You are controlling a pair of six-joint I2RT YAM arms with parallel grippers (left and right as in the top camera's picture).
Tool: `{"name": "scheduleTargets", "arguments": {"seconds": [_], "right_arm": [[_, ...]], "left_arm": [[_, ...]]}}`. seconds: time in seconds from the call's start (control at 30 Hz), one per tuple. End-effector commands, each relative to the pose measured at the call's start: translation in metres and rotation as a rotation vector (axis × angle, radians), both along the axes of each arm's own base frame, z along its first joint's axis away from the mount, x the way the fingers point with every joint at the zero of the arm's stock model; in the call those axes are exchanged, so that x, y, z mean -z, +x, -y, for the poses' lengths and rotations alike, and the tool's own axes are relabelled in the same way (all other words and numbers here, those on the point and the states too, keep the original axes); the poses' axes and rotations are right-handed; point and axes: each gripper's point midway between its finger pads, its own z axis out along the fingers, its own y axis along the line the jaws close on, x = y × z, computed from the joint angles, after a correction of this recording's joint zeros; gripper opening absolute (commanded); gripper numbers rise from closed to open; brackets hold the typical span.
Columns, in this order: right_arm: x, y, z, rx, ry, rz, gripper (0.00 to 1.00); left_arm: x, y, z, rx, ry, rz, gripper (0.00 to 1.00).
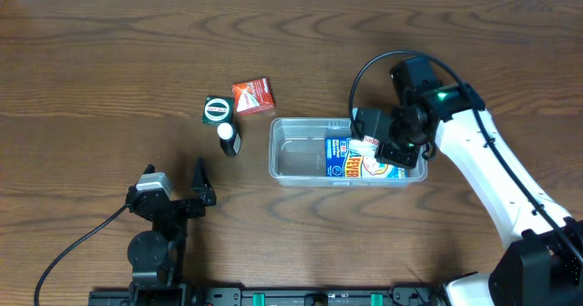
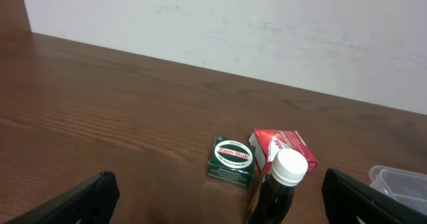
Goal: Pack container
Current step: 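Place the Panadol box into the container beside the blue box, release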
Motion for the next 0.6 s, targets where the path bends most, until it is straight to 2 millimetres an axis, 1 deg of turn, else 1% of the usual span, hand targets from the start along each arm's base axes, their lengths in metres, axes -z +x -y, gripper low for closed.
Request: {"name": "scheduleTargets", "arguments": {"seconds": [0.0, 0.17, 0.27, 0.43, 0.57], "right_arm": [[0.007, -0.001, -0.003, -0.127, -0.013, 0.032, 0.46], [0.01, 0.018, 0.009, -0.12, -0.082, 0.112, 0.51], [0.01, 0.023, 0.015, -0.155, -0.092, 0.135, 0.51], [0.008, 0.034, 0.021, -0.144, -0.089, 0.171, 0.52], [0.007, 0.036, 0.019, -0.14, -0.079, 0.181, 0.57]], "left_arm": [[0.017, -0.001, -0.003, -0.012, 0.018, -0.051, 0.98], [0.017, -0.001, -0.003, -0.012, 0.018, -0.05, 0.98], [0.017, -0.001, -0.003, -0.012, 0.018, -0.05, 0.98], [0.017, -0.001, -0.003, -0.012, 0.018, -0.051, 0.98], [0.017, -0.001, -0.003, -0.012, 0.018, -0.05, 0.98]]}}
